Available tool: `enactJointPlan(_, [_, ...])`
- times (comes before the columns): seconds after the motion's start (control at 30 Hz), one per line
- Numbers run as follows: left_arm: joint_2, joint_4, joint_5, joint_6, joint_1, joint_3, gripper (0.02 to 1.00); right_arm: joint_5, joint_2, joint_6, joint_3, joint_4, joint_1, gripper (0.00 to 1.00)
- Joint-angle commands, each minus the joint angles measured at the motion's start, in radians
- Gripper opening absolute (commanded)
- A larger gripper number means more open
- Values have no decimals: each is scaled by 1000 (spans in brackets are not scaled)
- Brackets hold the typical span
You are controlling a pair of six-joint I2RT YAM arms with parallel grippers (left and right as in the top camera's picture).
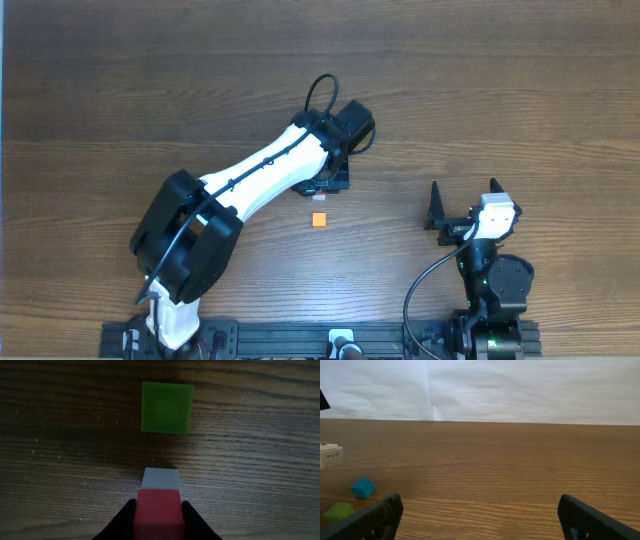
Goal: Stack Cubes
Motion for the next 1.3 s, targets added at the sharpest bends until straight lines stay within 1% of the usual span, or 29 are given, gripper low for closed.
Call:
enactJointPlan(0.03, [1, 2, -16, 8, 2, -10, 115, -8, -9, 0, -5, -3, 4, 991])
enactJointPlan(0.13, [1, 2, -16, 8, 2, -12, 229, -8, -9, 0, -5, -3, 4, 991])
enactJointPlan(0.23, [1, 3, -16, 8, 2, -15, 308, -8, -9, 0, -5, -3, 4, 991])
enactJointPlan(0.37, [1, 3, -16, 8, 2, -16, 338, -8, -9, 0, -5, -3, 4, 993])
enactJointPlan(0.63, [1, 3, -16, 8, 2, -17, 358, -8, -9, 0, -5, -3, 4, 993])
enactJointPlan(0.93, [-11, -1, -15, 8, 0, -17, 573, -8, -9, 0, -5, -3, 4, 993])
enactJointPlan(1.03, [-28, -19, -15, 8, -9, -17, 665, -8, -9, 0, -5, -3, 4, 993])
enactJointPlan(1.2, [-69, -72, 23, 2, -48, -17, 676, -8, -9, 0, -5, -3, 4, 993])
enactJointPlan(1.3, [-77, -106, 24, -43, -75, -19, 667, -8, -9, 0, -5, -3, 4, 993])
